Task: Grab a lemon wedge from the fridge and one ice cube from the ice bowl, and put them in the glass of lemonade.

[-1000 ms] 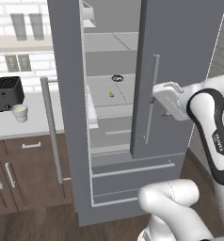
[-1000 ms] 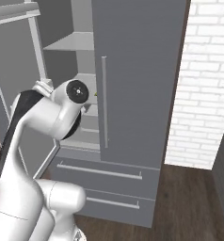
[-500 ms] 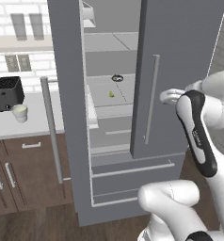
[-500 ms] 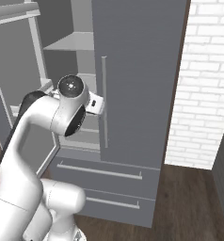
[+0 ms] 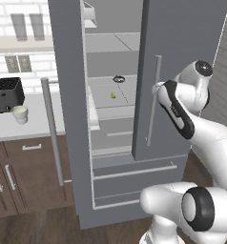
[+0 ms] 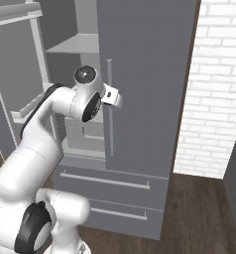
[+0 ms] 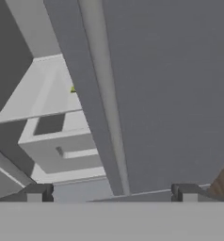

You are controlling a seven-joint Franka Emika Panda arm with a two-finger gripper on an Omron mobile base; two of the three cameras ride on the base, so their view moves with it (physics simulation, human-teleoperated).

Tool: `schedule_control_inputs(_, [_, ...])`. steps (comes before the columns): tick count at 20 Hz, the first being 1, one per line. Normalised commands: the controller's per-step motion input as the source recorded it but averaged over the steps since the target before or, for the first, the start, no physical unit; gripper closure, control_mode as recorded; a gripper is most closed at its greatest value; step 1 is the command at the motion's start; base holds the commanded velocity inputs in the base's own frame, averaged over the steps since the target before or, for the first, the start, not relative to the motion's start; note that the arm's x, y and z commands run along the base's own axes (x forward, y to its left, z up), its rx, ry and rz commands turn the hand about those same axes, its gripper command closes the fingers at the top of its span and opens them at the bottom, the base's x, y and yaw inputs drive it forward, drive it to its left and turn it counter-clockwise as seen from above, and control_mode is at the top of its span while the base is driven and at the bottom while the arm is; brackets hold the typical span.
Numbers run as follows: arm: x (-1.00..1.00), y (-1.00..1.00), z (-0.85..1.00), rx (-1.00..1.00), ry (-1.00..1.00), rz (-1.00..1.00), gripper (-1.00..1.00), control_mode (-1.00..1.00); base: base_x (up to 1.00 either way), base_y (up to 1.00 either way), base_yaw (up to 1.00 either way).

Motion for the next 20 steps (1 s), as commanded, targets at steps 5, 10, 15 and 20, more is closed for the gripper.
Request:
schedule_control_inputs(5, [0.78,-0.08,-0.42,-0.03,-0.19,0.00,-1.00,-1.00,0.00,0.00,0.00])
schedule_control_inputs(10, [0.59,0.00,-0.59,-0.07,-0.39,0.00,-1.00,-1.00,0.00,0.00,0.00])
schedule_control_inputs(15, [0.88,0.00,-0.30,0.00,-0.12,0.00,-1.00,-1.00,0.00,0.00,0.00])
schedule_control_inputs(20, [1.00,-0.03,-0.04,0.01,0.04,0.00,-1.00,-1.00,0.00,0.00,0.00])
